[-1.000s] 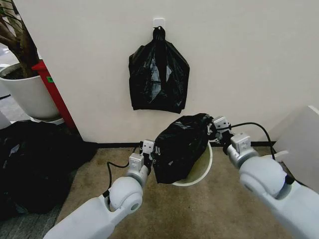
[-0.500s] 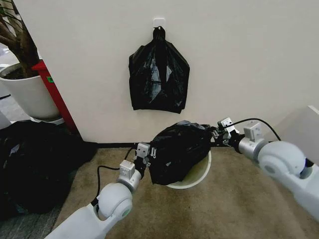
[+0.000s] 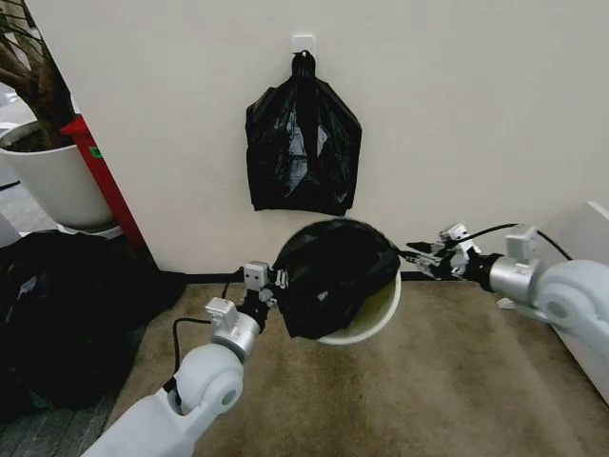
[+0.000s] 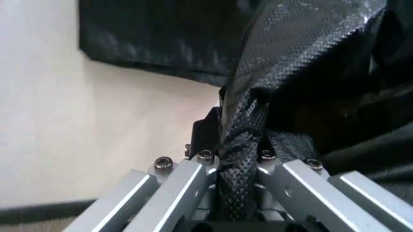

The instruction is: Place the garbage bag over the trash bin.

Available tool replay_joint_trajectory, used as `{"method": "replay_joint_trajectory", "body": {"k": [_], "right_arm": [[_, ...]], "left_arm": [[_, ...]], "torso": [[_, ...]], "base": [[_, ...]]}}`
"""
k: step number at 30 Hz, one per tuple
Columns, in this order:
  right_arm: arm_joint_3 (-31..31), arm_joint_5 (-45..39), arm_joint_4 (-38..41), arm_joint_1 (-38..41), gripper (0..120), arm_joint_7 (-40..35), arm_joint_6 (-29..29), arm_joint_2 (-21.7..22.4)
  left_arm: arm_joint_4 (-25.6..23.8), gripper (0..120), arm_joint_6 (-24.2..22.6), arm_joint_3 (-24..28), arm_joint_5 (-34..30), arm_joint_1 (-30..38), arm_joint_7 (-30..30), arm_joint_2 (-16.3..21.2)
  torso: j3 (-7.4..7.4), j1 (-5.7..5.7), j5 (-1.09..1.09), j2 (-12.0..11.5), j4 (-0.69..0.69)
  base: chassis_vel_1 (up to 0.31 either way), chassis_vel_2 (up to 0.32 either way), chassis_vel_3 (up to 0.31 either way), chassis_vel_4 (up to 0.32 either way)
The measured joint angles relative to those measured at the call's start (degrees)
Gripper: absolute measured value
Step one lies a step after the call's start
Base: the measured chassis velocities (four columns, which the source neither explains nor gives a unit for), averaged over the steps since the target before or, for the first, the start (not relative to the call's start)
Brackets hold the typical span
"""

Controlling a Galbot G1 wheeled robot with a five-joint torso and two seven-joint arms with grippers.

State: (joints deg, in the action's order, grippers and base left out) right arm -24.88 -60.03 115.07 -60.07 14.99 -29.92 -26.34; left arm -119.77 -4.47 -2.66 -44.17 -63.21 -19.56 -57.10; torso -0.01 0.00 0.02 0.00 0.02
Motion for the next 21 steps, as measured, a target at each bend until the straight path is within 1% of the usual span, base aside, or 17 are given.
{"method": "replay_joint_trajectory", "body": {"k": [2,3,4,5,7,9,10,11,12,13,14,15,16,17,18,19,21], "right_arm": [[-0.74,-0.94,-0.25,-0.85,52,0.18,0.89,-0.04],[-0.95,-1.07,-0.39,-1.0,56,0.19,1.06,-0.14],[-1.32,-1.4,-0.67,-1.12,61,0.12,1.35,-0.43],[-1.75,-1.86,-0.87,-1.17,66,-0.26,1.62,-0.72],[-2.17,-2.26,-0.96,-1.19,68,-0.61,1.72,-0.94],[-3.83,-3.96,-0.61,-1.28,76,-3.08,1.75,-1.84],[-4.72,-5.22,0.89,-1.35,83,-7.1,1.47,-2.58],[-4.97,-5.79,1.62,-1.44,85,-8.84,1.34,-2.86],[-5.47,-8.32,5.32,-1.74,90,-17.36,0.69,-4.19],[-5.41,-10.26,8.14,-1.67,94,-22.94,0.01,-5.33],[-5.41,-10.26,8.14,-1.67,94,-22.94,0.01,-5.33],[-4.48,-13.67,12.65,-0.95,97,-30.39,-0.77,-7.15],[-2.99,-16.65,16.23,-0.03,98,-36.62,-0.92,-8.86],[-1.6,-18.63,18.7,0.59,100,-41.34,-0.92,-10.09],[1.23,-21.45,22.46,1.16,100,-49.93,-0.72,-12.53],[2.04,-22.03,23.34,1.18,100,-51.9,-0.65,-13.21],[6.8,-22.59,26.41,0.72,100,-58.9,-0.22,-17.02]], "left_arm": [[-0.05,1,-0.03,-0.7,-3.54,0.41,-0.03,-0.01],[-0.05,1,-0.11,-0.85,-4.48,0.61,-0.02,-0.01],[-0.04,1,-0.32,-1.03,-5.87,0.9,-0.02,0.01],[0.12,1,-0.52,-1.08,-6.73,1.08,-0.01,0.03],[0.28,1,-0.76,-1.09,-7.23,1.18,-0.12,0.02],[0.78,1,-1.41,-1.08,-7.83,1.25,-1.42,-0.09],[0.9,1,-1.72,-1.12,-7.83,1.04,-2.41,-0.13],[0.93,1,-1.82,-1.12,-7.82,0.98,-2.72,-0.14],[1.09,1,-2.11,-0.94,-7.52,0.83,-3.71,-0.14],[1.21,1,-2.28,-0.63,-7.05,0.83,-4.33,-0.12],[1.21,1,-2.28,-0.63,-7.05,0.83,-4.33,-0.12],[1.43,1,-2.42,-0.03,-6.04,0.84,-5.2,-0.08],[1.54,1,-2.47,0.47,-5.31,0.87,-5.76,-0.02],[1.65,1,-2.5,1.12,-4.6,0.99,-6.33,0.04],[1.82,1,-2.51,2.21,-3.54,1.31,-7.41,0.11],[1.9,1,-2.5,2.66,-3.05,1.44,-7.95,0.14],[2.61,1,-2.01,4.38,0.18,1.83,-9.45,0.21]], "torso": [[0.0,0.0,-0.03,0.0,0.01],[0.0,0.0,-0.03,0.0,0.01],[0.0,0.0,-0.02,0.0,-0.01],[0.0,0.0,0.01,0.0,-0.03],[0.0,0.0,0.01,0.0,-0.03],[0.0,0.0,-0.04,0.0,-0.03],[0.01,0.0,-0.03,0.0,-0.02],[0.01,0.0,-0.03,0.0,-0.01],[0.01,0.0,-0.03,0.0,-0.01],[0.01,0.0,-0.03,0.0,-0.01],[0.01,0.0,-0.03,0.0,-0.01],[0.0,0.0,-0.03,0.0,-0.03],[0.0,0.0,-0.05,0.0,-0.02],[0.0,0.0,-0.05,0.0,-0.01],[0.0,0.0,-0.06,0.0,0.02],[0.0,0.0,-0.05,0.0,0.01],[0.0,0.0,-0.01,0.0,-0.01]], "base": [[0.0,0.0,0.0,0.0],[0.0,0.0,0.0,0.0],[0.0,0.0,0.0,0.0],[0.0,0.0,0.0,0.0],[0.0,0.0,0.0,0.0],[0.0,0.0,0.0,0.0],[0.0,0.0,0.0,0.0],[0.0,0.0,0.0,0.0],[0.0,0.0,0.0,0.0],[0.0,0.0,0.0,0.0],[0.0,0.0,0.0,0.0],[0.0,0.0,0.0,0.0],[0.0,0.0,0.0,0.0],[0.0,0.0,0.0,0.0],[0.0,0.0,0.0,0.0],[0.0,0.0,0.0,0.0],[0.0,0.0,0.0,0.0]]}}
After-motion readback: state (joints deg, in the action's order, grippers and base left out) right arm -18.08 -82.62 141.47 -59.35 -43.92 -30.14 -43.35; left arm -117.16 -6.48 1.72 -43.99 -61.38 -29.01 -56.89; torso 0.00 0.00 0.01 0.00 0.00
